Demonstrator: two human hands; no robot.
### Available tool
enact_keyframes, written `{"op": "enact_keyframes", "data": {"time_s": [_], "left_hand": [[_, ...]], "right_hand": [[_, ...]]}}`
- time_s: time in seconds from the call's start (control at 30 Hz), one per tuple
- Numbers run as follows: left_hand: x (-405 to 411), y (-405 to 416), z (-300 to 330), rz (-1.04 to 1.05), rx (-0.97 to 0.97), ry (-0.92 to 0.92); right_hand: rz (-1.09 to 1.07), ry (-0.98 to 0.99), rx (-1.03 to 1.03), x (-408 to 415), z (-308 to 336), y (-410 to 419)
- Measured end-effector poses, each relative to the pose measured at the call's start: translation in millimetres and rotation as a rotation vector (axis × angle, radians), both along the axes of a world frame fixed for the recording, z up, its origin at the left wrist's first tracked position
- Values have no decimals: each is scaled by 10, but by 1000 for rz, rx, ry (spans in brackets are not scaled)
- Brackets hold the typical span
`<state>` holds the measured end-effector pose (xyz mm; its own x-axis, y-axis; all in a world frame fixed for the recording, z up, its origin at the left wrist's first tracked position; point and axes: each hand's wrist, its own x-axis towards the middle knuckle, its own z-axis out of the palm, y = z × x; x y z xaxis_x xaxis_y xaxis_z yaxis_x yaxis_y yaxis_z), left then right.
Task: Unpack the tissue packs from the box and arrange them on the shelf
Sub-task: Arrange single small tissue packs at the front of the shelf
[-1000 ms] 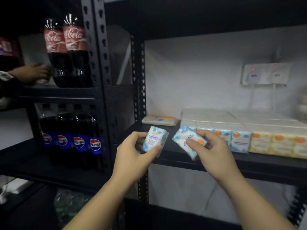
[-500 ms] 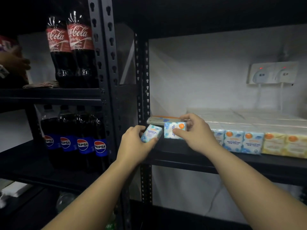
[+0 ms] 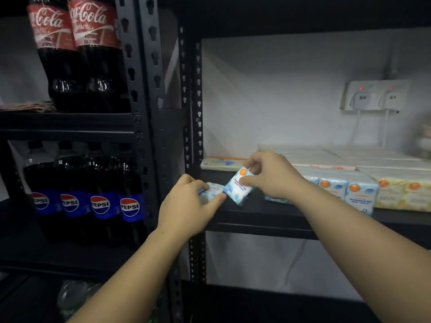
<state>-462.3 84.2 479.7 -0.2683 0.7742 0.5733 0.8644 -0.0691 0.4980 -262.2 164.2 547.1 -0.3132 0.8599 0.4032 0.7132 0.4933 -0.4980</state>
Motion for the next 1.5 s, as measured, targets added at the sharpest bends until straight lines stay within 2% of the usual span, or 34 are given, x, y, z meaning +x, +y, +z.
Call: {"op": "enact_keyframes", "data": {"time_s": [0.37,0.57,0.77,0.9,1.0,1.1,1.23,1.5], "left_hand": [[-179,82,-47,-173,56,108],[-101,170,-8,-374,68,186],[45,324,21,-362,23,273],[168,348,4,-269,27,288],[262,380,24,-235,31,331],[352,437,34,-214,15,366],[461,503,17,-185,-1,339],[473,517,21,-193,-39,292]], "right_hand": [[-15,-89,33,-222,-90,-4],[10,-56,80,-159,-120,-85],[73,81,203,217,-88,-191],[-34,-82,434,653,-148,-246],[-223,-302,428,970,-210,-262],[-308,-418,364,1158,-294,-239],[-264,-495,361,1360,-369,-145],[-171,-499,310,1542,-282,38]]}}
